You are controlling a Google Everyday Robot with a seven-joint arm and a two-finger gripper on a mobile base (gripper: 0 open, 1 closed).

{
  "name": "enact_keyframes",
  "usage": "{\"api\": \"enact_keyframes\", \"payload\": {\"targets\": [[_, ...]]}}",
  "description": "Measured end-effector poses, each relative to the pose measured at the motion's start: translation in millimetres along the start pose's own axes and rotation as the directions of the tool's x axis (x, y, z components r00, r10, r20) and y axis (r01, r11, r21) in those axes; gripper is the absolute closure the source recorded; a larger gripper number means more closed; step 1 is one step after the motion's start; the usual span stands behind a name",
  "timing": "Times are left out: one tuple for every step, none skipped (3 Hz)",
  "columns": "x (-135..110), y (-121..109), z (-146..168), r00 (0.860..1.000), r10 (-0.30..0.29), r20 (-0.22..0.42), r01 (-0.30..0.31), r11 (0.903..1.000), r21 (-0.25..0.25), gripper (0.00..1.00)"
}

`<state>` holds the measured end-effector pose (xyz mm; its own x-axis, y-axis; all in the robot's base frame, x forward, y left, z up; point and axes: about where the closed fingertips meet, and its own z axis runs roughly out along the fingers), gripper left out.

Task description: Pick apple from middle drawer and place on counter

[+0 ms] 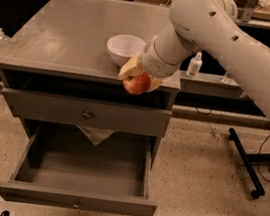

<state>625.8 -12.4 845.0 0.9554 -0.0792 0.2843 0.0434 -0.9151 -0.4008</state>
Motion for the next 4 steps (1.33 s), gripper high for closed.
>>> {"api": "enact_keyframes", "payload": {"targets": [[15.6,-40.2,-3.0,0.996,-0.081,-0.048,0.083,0.9953,0.05,1.0],[38.6,-87.5,-5.3,0.985,-0.146,-0.095,0.155,0.9839,0.089,1.0],[62.5,-139.0,3.4,0.969,-0.198,-0.15,0.217,0.9681,0.125,1.0],[74.0,-161.7,17.2,0.956,-0.218,-0.195,0.247,0.9586,0.141,1.0]]}}
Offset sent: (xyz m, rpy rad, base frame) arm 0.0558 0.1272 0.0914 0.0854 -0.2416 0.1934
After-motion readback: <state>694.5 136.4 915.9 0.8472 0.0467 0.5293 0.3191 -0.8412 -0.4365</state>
